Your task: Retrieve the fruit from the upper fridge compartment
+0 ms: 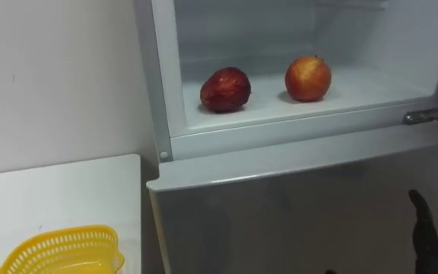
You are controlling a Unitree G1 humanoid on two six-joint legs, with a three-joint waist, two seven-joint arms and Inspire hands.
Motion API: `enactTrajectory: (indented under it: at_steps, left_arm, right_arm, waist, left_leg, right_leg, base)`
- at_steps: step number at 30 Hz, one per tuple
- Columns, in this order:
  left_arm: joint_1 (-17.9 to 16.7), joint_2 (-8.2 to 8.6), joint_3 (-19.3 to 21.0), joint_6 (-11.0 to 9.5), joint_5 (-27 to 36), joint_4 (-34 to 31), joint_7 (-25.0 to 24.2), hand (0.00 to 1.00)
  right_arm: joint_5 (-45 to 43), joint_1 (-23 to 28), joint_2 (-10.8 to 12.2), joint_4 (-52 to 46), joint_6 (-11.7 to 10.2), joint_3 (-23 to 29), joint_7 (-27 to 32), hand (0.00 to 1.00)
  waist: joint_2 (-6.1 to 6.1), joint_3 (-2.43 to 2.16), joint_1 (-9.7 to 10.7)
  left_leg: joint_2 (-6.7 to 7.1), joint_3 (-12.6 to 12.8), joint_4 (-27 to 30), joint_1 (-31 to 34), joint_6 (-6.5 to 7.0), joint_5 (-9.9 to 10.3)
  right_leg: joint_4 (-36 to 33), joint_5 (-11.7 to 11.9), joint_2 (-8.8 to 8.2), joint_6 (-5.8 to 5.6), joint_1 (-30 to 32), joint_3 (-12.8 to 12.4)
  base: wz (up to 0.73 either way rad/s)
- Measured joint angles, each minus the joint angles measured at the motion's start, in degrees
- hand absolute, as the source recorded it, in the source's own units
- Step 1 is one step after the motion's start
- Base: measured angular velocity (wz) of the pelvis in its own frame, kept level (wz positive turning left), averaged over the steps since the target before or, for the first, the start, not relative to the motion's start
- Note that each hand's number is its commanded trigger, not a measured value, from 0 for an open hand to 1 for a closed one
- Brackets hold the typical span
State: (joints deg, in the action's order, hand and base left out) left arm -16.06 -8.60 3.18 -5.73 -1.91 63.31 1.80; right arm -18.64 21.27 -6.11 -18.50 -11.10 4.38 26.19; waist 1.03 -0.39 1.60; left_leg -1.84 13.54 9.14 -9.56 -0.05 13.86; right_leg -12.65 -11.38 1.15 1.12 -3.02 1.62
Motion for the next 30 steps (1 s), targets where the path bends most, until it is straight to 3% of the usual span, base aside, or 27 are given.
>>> enactTrajectory:
  at_steps: [5, 9, 13, 20, 24, 26, 30]
  left_arm:
    - [0.0, -0.14, -1.5, -0.1, -0.6, 2.2, 0.1, 0.00]
    - [0.1, -1.22, -3.4, 0.4, -2.8, 3.8, -1.0, 0.00]
    - [0.5, -1.37, -3.9, 0.5, -2.8, 4.3, -2.1, 0.00]
    - [1.6, -1.61, -3.9, 2.0, -3.8, 4.8, -2.6, 0.00]
    - [1.9, -1.65, -3.4, 3.3, -7.7, 4.5, -2.8, 0.00]
    - [1.9, -1.65, -3.5, 3.6, -9.1, 4.3, -2.7, 0.00]
    - [1.6, -1.45, -3.6, 4.9, -11.4, 3.9, -2.5, 0.00]
  right_arm:
    - [-2.7, -1.5, -1.5, -3.1, -1.2, -1.8, 1.4, 0.00]
    - [-4.3, -5.9, -3.3, -4.2, -1.6, -3.2, 3.5, 0.00]
    - [-4.1, -8.5, -3.6, -4.9, -3.4, -3.4, 5.3, 0.00]
    - [-2.2, -11.8, -3.7, -4.9, -3.3, -3.5, 5.9, 0.00]
    - [-0.4, -15.4, -4.1, -4.9, -3.0, -3.2, 3.5, 0.00]
    - [1.4, -16.8, -5.0, -4.8, -3.0, -3.2, 2.6, 0.00]
    - [3.1, -19.8, -5.7, -4.1, -2.0, -3.2, 1.0, 0.00]
  waist:
    - [-0.03, 0.18, -0.4]
    - [-0.11, 0.19, -0.6]
    - [-0.29, 0.19, -2.1]
    - [-0.82, 0.09, -3.1]
    - [-1.38, 0.19, -3.5]
    - [-1.81, 0.46, -3.5]
    - [-2.87, 0.41, -3.6]
  left_leg:
    - [-0.05, 0.2, 0.0, 0.1, 0.00, 0.0]
    - [-0.15, 0.2, 0.0, 0.1, 0.00, 0.0]
    - [-0.18, 0.1, 0.0, 0.1, 0.00, 0.0]
    - [-0.23, -1.5, 0.1, 1.0, -0.01, 0.0]
    - [-0.24, -2.9, 0.2, 1.1, -0.02, 0.0]
    - [-0.27, -3.4, 0.2, 0.9, -0.03, 0.0]
    - [-0.34, -4.3, 0.3, 1.0, -0.04, 0.0]
  right_leg:
    - [0.3, 0.0, 0.01, 0.03, 0.1, 0.1]
    - [0.1, 0.0, 0.06, 0.05, 0.1, 0.4]
    - [0.1, 0.1, 0.10, 0.09, 0.1, 0.4]
    - [1.1, 0.7, -0.08, 0.08, -0.8, 2.4]
    - [1.7, 0.8, -0.16, 0.13, -1.1, 3.6]
    - [2.0, 0.8, -0.15, 0.17, -1.8, 4.0]
    - [2.2, 0.8, -0.19, 0.18, -2.2, 5.0]
  base:
    - [0.00]
    - [0.04]
    - [0.00]
    - [0.13]
    - [0.16]
    - [0.15]
    - [0.11]
